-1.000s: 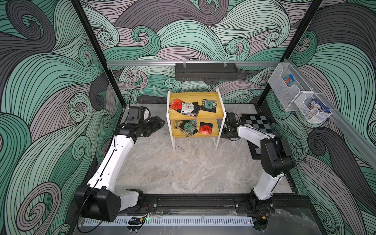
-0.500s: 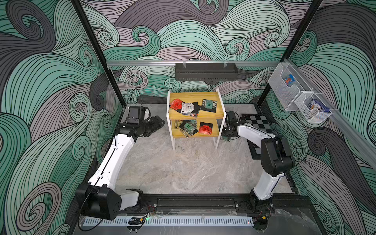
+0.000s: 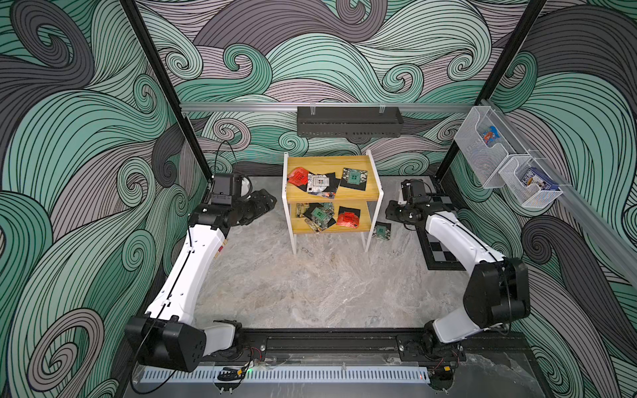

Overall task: Remove the tea bags from the shelf
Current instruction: Pick up the tea bag from the shelf.

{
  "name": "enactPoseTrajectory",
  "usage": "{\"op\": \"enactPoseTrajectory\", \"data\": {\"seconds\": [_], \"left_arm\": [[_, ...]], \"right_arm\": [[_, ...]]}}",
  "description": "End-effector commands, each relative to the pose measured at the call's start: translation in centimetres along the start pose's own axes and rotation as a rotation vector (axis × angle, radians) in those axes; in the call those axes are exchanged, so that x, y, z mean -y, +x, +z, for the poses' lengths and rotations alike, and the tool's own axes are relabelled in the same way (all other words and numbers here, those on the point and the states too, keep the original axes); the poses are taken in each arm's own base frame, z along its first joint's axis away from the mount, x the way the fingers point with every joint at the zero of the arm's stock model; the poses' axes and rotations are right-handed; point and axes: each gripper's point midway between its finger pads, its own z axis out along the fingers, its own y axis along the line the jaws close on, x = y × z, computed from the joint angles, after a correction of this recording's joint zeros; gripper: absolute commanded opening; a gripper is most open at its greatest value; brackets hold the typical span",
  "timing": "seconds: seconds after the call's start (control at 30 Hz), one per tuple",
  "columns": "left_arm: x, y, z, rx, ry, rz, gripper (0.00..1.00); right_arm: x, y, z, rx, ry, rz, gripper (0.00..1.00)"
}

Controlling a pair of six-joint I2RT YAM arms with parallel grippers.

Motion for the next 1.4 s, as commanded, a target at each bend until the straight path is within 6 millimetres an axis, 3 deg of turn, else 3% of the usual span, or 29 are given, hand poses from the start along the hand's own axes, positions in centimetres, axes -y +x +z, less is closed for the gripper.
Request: {"op": "enactPoseTrajectory", "data": {"seconds": [0.0,0.33,0.7,1.0,1.03,1.07,1.37], "left_arm": [[1.0,-1.3,-1.1,0.021,0.005,0.047,0.73],[4.6,-3.0,-3.1,0.043,0.115,0.106,0.73],[7.8,-3.0,-3.4,0.022,0.238,0.133,0.75],[8.3,-2.6,-3.2,0.008,0.269,0.113,0.75],[8.3,-2.5,-3.2,0.009,0.277,0.105,0.75],[8.3,-2.2,-3.2,0.001,0.280,0.104,0.75],[7.2,-0.5,-3.4,-0.031,0.266,0.077,0.75]], "right_arm": [[0.2,0.3,-1.7,-0.009,-0.014,0.007,0.46],[-0.5,-2.3,-7.9,0.088,-0.082,-0.010,0.51],[-3.8,-5.1,-16.6,0.234,-0.250,-0.132,0.66],[-10.2,-5.3,-22.3,0.319,-0.469,-0.373,0.75],[-11.0,-5.3,-22.8,0.331,-0.486,-0.409,0.85],[-11.8,-5.1,-23.3,0.338,-0.503,-0.445,0.87],[-17.0,-3.4,-24.5,0.336,-0.654,-0.682,0.89]]}}
